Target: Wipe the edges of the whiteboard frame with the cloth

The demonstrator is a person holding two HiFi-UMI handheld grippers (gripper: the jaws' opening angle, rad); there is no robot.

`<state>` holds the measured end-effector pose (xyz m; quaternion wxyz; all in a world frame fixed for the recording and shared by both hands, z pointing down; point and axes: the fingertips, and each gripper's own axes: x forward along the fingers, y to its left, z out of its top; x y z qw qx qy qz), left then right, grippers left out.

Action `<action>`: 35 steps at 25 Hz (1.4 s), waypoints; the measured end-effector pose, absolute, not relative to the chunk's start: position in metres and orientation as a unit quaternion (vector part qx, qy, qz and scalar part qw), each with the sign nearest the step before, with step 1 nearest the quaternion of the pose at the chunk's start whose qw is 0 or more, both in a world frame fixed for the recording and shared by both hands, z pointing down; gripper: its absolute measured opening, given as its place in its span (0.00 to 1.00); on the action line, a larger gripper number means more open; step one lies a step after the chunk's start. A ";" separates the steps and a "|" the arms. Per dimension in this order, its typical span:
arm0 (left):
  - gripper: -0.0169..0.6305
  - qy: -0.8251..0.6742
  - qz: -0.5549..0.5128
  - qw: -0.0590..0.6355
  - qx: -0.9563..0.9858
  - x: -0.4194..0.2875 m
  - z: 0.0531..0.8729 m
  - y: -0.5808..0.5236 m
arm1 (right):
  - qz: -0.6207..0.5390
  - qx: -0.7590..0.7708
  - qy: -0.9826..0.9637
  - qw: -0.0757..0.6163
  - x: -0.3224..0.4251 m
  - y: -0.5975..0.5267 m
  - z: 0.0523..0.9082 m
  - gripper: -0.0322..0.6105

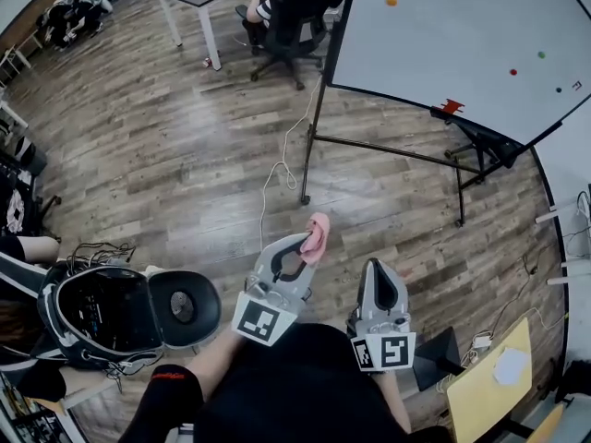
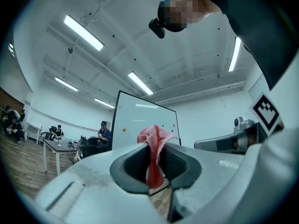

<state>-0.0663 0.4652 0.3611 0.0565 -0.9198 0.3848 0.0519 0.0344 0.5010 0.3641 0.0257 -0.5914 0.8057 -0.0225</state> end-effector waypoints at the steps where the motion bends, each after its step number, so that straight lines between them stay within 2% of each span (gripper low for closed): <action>1: 0.10 0.387 0.056 0.042 -0.920 -0.072 0.363 0.458 | -0.023 -0.592 0.805 0.028 0.029 0.495 0.365 0.05; 4: 0.10 0.396 0.062 -0.004 -0.916 -0.091 0.370 0.439 | -0.019 -0.595 0.803 0.029 0.015 0.479 0.366 0.05; 15: 0.10 0.408 0.059 -0.013 -0.911 -0.095 0.383 0.398 | -0.025 -0.587 0.809 0.026 0.015 0.431 0.374 0.05; 35: 0.10 0.467 0.039 0.031 -0.883 -0.012 0.359 0.225 | -0.035 -0.516 0.855 0.036 0.094 0.232 0.365 0.05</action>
